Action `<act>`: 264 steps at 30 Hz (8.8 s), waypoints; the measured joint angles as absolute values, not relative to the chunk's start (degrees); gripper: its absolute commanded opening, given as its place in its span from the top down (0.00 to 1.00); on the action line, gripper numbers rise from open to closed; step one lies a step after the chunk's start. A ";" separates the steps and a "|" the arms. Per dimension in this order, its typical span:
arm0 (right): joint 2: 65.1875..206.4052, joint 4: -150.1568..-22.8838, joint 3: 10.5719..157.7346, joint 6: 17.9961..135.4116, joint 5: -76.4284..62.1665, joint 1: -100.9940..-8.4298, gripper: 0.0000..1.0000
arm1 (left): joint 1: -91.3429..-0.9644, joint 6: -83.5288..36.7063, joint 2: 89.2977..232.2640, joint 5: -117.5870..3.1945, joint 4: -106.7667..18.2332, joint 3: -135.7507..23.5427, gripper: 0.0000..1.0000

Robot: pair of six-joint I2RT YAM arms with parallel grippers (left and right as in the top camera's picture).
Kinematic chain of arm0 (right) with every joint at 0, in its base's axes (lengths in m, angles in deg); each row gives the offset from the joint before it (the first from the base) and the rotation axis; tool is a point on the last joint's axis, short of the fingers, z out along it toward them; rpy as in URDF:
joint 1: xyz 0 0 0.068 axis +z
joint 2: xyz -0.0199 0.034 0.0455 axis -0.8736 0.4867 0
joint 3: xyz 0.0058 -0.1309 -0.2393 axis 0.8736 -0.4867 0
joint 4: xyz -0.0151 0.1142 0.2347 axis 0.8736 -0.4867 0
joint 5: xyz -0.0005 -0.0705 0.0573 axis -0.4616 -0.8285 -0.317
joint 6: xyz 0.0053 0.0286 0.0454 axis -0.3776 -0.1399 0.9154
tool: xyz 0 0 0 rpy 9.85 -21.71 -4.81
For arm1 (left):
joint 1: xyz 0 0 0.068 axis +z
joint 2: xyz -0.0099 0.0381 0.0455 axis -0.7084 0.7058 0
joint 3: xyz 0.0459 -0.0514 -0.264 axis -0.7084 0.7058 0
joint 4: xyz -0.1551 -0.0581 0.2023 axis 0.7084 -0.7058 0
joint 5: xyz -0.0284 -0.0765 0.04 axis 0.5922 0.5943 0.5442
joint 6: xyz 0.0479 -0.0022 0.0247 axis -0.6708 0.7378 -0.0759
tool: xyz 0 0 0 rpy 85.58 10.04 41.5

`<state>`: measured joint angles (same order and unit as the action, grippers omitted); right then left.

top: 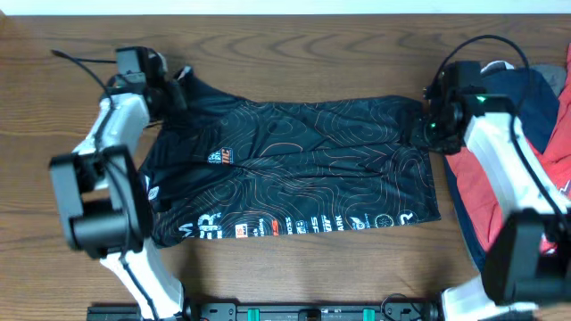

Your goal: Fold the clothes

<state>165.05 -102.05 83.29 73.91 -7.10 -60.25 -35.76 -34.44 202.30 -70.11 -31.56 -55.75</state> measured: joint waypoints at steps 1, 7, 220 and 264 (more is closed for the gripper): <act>166.78 -101.11 84.16 73.93 -7.01 -60.25 0.41 | -35.56 -34.31 201.12 -70.14 -32.67 -55.78 0.94; 176.57 -94.33 93.41 75.35 -7.40 -60.25 0.41 | -35.37 -33.80 197.05 -70.11 -37.63 -55.95 0.94; 177.86 -114.44 77.54 61.21 3.42 -65.50 0.99 | -54.05 -23.66 173.97 -70.22 -69.94 -35.95 0.66; 170.14 -104.74 83.33 80.90 -3.19 -25.00 0.99 | -43.69 -23.90 171.94 -71.51 -71.14 -35.95 0.57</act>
